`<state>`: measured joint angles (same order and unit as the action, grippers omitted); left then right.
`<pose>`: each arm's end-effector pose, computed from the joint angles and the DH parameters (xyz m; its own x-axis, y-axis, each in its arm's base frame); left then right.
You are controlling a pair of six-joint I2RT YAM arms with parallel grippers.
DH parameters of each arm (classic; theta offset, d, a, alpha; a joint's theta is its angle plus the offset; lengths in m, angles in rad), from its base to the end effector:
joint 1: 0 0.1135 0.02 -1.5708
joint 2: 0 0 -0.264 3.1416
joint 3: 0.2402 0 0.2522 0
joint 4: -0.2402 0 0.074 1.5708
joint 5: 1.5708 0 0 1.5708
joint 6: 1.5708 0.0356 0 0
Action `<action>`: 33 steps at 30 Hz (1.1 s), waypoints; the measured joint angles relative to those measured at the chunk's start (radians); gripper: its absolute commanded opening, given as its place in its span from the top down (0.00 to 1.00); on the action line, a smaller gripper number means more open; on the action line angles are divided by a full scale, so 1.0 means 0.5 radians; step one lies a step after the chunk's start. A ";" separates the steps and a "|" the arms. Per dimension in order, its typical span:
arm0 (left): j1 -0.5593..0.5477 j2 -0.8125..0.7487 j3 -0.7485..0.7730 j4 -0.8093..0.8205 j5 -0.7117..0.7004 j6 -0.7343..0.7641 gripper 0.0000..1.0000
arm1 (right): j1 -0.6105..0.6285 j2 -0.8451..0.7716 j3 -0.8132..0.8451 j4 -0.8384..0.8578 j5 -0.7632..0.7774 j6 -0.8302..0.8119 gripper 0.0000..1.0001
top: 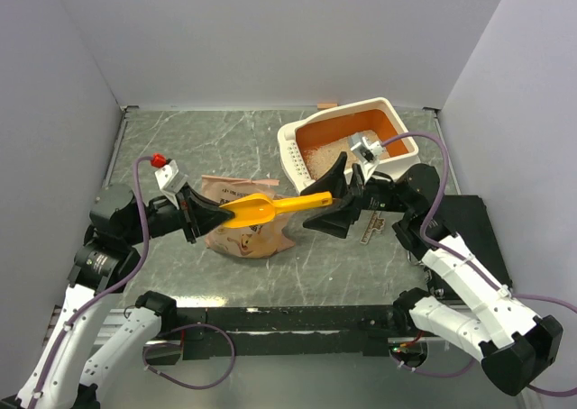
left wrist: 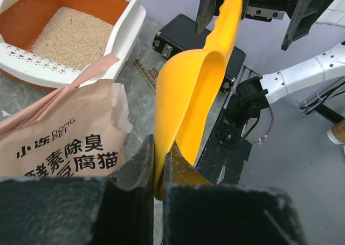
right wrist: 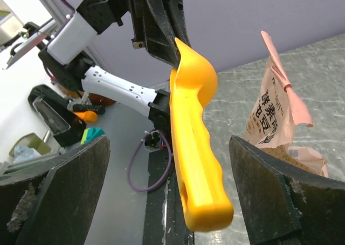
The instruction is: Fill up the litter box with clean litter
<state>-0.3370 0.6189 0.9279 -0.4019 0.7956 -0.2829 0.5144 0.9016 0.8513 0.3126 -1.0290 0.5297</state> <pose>0.1035 -0.0632 0.3891 -0.3360 -0.0893 -0.9376 0.8423 0.4170 -0.3416 0.1531 0.1216 0.3921 -0.2974 0.1312 -0.9457 -0.9547 -0.0284 0.2963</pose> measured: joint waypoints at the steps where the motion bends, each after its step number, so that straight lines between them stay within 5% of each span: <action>1: 0.000 0.005 0.000 0.000 0.004 0.000 0.99 | 0.011 0.008 0.000 0.000 -0.001 -0.014 0.10; 23: 0.000 0.031 0.004 0.002 0.077 0.004 0.99 | 0.049 0.075 -0.001 0.089 -0.027 -0.018 0.74; 26: 0.000 0.031 0.008 0.001 0.078 0.004 0.98 | 0.049 0.074 -0.001 0.088 -0.027 -0.018 1.00; 30: 0.000 0.037 0.011 -0.005 0.075 0.011 0.88 | 0.050 0.074 -0.001 0.067 -0.024 -0.021 1.00; 33: 0.000 0.064 0.041 -0.024 0.050 0.025 0.66 | 0.055 0.067 -0.001 0.016 0.002 -0.037 1.00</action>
<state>-0.3370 0.6510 0.9485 -0.4141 0.8204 -0.2703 0.5419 0.9352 0.8509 0.3206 -1.0283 0.5110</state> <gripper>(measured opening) 0.148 0.368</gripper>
